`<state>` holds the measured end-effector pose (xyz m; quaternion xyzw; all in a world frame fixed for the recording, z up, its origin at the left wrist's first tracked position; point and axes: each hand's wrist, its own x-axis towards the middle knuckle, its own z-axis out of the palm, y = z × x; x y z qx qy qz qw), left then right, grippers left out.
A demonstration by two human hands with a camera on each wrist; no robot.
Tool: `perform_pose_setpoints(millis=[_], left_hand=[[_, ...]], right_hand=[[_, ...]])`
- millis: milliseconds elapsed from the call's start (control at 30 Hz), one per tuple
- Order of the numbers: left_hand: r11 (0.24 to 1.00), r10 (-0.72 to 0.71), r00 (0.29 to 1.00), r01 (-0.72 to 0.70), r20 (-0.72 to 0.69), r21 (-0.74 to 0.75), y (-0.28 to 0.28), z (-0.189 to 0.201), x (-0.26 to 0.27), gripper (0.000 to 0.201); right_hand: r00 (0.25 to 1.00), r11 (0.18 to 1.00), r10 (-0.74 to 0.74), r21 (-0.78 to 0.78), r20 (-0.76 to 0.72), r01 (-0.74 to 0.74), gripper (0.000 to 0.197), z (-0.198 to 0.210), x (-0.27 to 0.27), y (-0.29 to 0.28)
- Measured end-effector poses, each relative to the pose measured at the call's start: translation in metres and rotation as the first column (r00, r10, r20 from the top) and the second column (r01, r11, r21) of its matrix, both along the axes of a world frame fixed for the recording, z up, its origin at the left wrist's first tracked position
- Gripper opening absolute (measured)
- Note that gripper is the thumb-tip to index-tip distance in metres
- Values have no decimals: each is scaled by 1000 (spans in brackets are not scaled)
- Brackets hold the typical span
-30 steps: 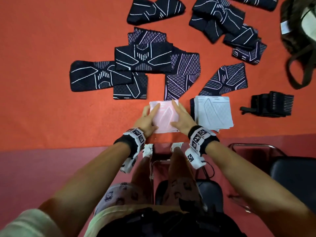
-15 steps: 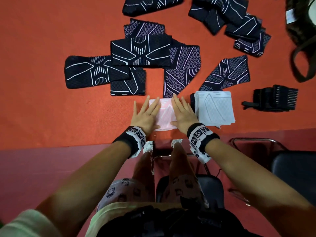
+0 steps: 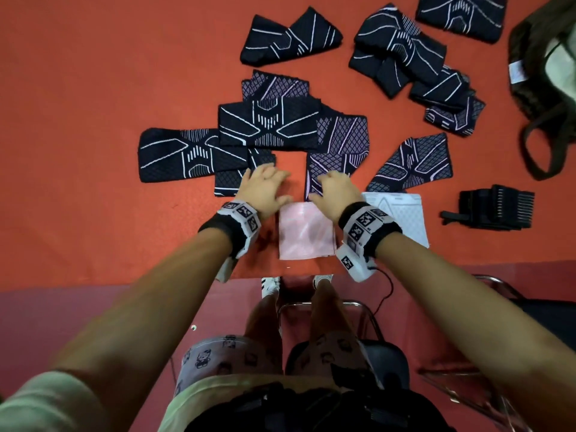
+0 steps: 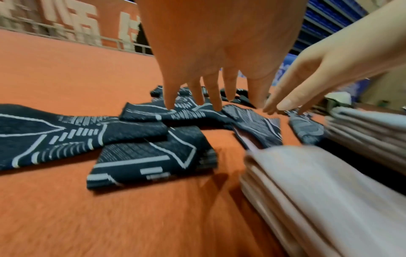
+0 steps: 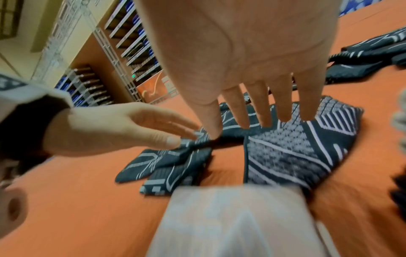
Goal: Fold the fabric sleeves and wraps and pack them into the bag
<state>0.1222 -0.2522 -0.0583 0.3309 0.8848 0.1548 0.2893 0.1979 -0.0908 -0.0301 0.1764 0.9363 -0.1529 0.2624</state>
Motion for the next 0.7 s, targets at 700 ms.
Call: perform_pose_setpoints(millis=[700], left_hand=[[486, 873, 479, -870, 87, -87, 2, -61, -149, 60]], right_hand=[[786, 771, -618, -212, -19, 601, 77, -70, -143, 47]])
